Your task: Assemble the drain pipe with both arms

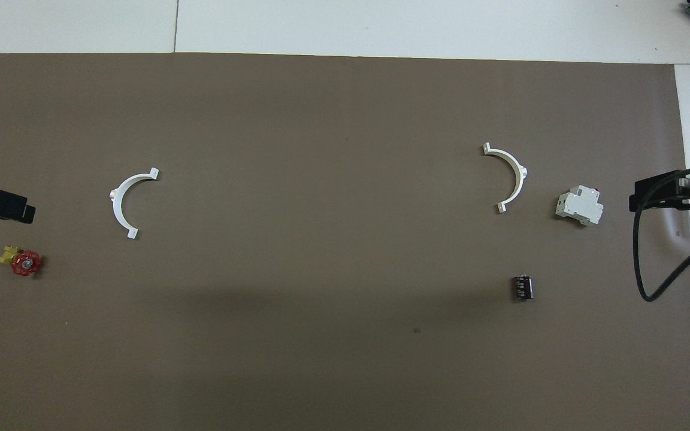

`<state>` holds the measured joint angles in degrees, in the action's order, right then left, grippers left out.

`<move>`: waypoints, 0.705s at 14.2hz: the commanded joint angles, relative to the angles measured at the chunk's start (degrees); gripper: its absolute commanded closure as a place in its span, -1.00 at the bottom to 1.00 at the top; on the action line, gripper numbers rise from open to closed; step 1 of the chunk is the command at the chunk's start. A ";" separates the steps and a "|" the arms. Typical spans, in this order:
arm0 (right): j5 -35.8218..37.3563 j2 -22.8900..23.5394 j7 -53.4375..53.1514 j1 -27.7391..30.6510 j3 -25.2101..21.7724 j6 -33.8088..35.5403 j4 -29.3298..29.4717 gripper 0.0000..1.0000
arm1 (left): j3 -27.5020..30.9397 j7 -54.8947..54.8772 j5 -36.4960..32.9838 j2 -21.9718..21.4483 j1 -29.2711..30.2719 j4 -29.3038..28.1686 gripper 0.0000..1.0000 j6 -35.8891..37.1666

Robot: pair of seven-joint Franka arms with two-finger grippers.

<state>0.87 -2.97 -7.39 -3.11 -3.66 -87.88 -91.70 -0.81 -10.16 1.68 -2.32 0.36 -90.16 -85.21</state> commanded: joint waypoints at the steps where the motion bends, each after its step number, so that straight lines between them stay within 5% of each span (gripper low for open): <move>1: -0.69 -1.51 -0.60 0.65 0.41 -0.63 -1.81 -1.00 | 0.20 0.67 -0.72 -0.49 -0.18 -0.28 -1.00 0.84; 6: -0.69 -1.86 -0.78 0.74 0.32 -0.98 -2.77 -1.00 | 0.20 0.67 -0.72 -0.49 -0.18 -0.28 -1.00 0.84; 10: -0.69 -2.57 4.22 0.65 0.41 -10.80 -10.15 -1.00 | 0.20 0.67 -0.72 -0.49 -0.18 -0.28 -1.00 0.84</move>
<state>0.87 -3.66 -5.92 -3.11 -3.64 -93.40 -96.11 -0.81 -10.16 1.68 -2.32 0.36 -90.16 -85.11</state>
